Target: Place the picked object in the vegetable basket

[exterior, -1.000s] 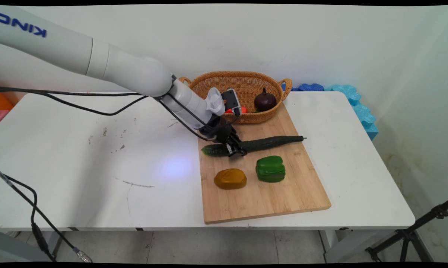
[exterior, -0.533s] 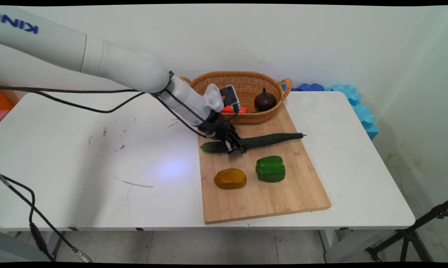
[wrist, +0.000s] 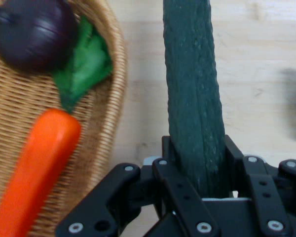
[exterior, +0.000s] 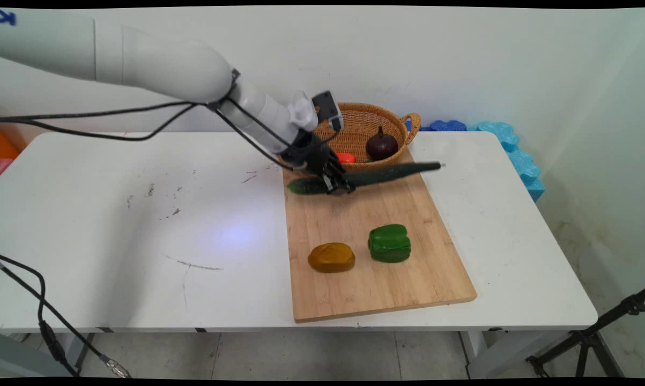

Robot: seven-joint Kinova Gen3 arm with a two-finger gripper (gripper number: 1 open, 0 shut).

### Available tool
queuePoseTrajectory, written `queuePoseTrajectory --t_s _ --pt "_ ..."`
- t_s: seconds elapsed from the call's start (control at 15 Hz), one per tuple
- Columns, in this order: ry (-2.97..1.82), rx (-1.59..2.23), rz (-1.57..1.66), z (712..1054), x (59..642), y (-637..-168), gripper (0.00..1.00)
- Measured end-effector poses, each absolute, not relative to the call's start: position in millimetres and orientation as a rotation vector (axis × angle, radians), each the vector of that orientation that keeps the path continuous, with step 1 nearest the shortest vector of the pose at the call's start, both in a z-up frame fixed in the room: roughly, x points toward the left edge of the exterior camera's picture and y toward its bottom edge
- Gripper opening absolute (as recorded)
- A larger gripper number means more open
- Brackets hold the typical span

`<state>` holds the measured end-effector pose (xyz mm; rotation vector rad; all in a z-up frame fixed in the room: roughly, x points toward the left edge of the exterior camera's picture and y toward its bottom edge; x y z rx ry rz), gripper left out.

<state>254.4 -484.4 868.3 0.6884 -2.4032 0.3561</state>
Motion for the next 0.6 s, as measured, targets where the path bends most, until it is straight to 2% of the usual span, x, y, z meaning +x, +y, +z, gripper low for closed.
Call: queuePoseTrajectory --t_s 0.6 --pt "-2.453 0.574 0.571 918.2 301.7 -529.7 0.00"
